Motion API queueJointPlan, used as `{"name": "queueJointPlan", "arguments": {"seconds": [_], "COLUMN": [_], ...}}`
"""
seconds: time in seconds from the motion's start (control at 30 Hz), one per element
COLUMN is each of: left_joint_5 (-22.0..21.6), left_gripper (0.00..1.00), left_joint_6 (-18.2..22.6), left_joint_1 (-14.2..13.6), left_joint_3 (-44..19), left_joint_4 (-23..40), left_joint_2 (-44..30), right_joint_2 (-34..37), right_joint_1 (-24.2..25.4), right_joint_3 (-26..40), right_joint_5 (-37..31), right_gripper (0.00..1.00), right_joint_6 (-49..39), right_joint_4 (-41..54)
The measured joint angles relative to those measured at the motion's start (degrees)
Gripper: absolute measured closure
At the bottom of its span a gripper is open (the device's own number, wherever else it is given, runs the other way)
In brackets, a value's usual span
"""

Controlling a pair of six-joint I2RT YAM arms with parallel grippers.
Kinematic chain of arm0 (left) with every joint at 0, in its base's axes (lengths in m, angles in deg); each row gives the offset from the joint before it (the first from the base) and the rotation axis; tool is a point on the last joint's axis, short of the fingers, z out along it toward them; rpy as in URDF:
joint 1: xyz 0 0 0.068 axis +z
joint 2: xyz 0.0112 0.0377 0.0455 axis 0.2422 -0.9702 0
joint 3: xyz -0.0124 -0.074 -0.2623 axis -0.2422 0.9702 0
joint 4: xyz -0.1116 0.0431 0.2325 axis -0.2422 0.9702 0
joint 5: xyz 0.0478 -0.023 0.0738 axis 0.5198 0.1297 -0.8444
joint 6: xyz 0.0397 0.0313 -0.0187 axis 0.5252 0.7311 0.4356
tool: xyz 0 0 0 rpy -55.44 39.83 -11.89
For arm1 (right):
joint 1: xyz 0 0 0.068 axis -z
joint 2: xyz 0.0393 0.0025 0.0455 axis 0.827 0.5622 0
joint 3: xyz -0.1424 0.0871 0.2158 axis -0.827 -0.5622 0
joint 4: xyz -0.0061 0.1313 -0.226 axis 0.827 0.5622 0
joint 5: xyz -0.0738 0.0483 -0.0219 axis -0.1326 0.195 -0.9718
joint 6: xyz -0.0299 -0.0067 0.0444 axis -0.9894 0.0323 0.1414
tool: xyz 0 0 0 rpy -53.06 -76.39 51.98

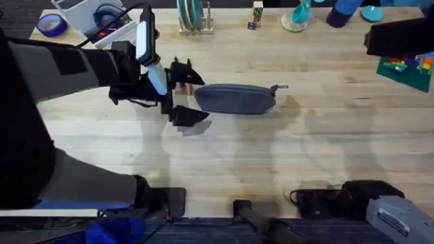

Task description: Unzip the bag, pick up the pens from the table one at a time and place them inside, then zip the bag closed.

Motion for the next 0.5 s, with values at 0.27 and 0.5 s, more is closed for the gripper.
{"name": "queueJointPlan", "arguments": {"seconds": [0.27,0.5], "left_joint_5": [2.97,3.87], "left_gripper": [0.007,0.007], "left_joint_6": [-0.17,-0.17], "left_joint_1": [-0.10,-0.10], "left_joint_3": [0.00,0.00], "left_joint_4": [-0.95,-0.96], "left_joint_2": [-0.01,-0.01], "right_joint_2": [0.00,0.00], "right_joint_1": [0.00,0.00], "right_joint_3": [0.00,0.02], "right_joint_5": [0.00,0.00], "right_gripper": [0.005,0.005], "right_joint_6": [0.01,0.01], "right_joint_4": [0.00,0.00]}}
